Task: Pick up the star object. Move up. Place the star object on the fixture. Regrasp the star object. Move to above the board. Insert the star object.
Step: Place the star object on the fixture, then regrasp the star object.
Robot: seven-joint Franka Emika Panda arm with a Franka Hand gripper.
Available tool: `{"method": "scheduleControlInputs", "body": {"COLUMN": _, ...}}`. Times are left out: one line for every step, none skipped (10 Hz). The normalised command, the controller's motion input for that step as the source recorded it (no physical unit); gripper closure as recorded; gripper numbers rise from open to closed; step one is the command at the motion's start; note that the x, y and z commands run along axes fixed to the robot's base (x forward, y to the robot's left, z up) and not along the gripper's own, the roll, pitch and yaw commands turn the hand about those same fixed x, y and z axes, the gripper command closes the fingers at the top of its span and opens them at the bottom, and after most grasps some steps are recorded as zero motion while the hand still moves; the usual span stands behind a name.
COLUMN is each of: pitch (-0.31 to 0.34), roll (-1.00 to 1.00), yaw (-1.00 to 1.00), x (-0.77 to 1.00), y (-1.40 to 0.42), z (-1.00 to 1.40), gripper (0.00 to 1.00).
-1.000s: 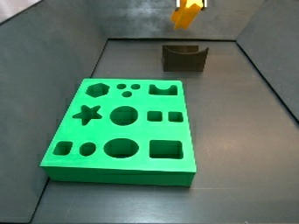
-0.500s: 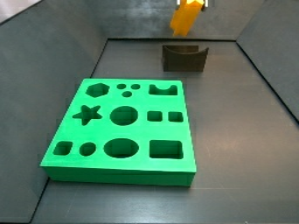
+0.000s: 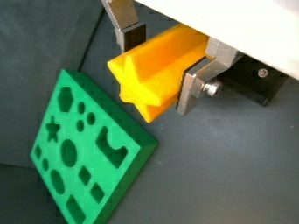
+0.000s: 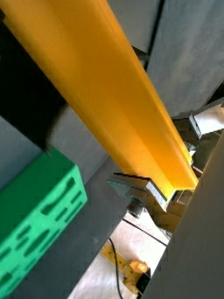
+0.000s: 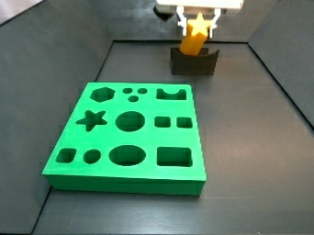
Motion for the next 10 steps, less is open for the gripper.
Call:
{"method": "scheduleControlInputs", "body": {"pitch": -0.165, "roll": -0.09, "yaw": -0.03, "x": 0.08, "y": 0.02, "z": -0.58, "gripper": 1.00}}
{"method": "scheduleControlInputs", "body": {"pitch": -0.155, "roll": -0.07, "yaw": 0.00, "x": 0.06, "y": 0.02, "z": -0.40, "gripper": 1.00}}
{"method": "scheduleControlInputs", "body": {"pitch": -0.139, "roll": -0.07, "yaw": 0.03, "x": 0.05, "y": -0.01, "z": -0.26, "gripper": 1.00}}
{"method": "scheduleControlInputs", "body": {"pitch": 0.000, "roll": 0.00, "yaw": 0.00, "x": 0.00, "y": 0.00, "z": 0.00, "gripper": 0.00}}
{"method": "scheduleControlInputs", "body": {"pitch": 0.000, "roll": -0.03, "yaw": 0.02, "x": 0.00, "y": 0.00, "z": 1.00, "gripper": 0.00}}
{"method": "scheduleControlInputs", "body": {"pitch": 0.001, "roll": -0.02, "yaw": 0.03, "x": 0.00, "y": 0.00, "z": 1.00, "gripper": 0.00}}
{"method": "scheduleControlInputs", "body": {"pitch": 0.009, "roll": -0.01, "yaw": 0.03, "x": -0.02, "y": 0.01, "z": 1.00, "gripper": 0.00}}
{"method": "scheduleControlInputs", "body": {"pitch": 0.025, "roll": 0.01, "yaw": 0.03, "x": -0.03, "y": 0.01, "z": 1.00, "gripper": 0.00}}
{"method": "scheduleControlInputs", "body": {"pitch": 0.032, "roll": 0.02, "yaw": 0.02, "x": -0.03, "y": 0.01, "z": 1.00, "gripper": 0.00}}
{"method": "scheduleControlInputs", "body": {"pitch": 0.050, "roll": 0.02, "yaw": 0.02, "x": -0.03, "y": 0.01, "z": 0.84, "gripper": 0.00}}
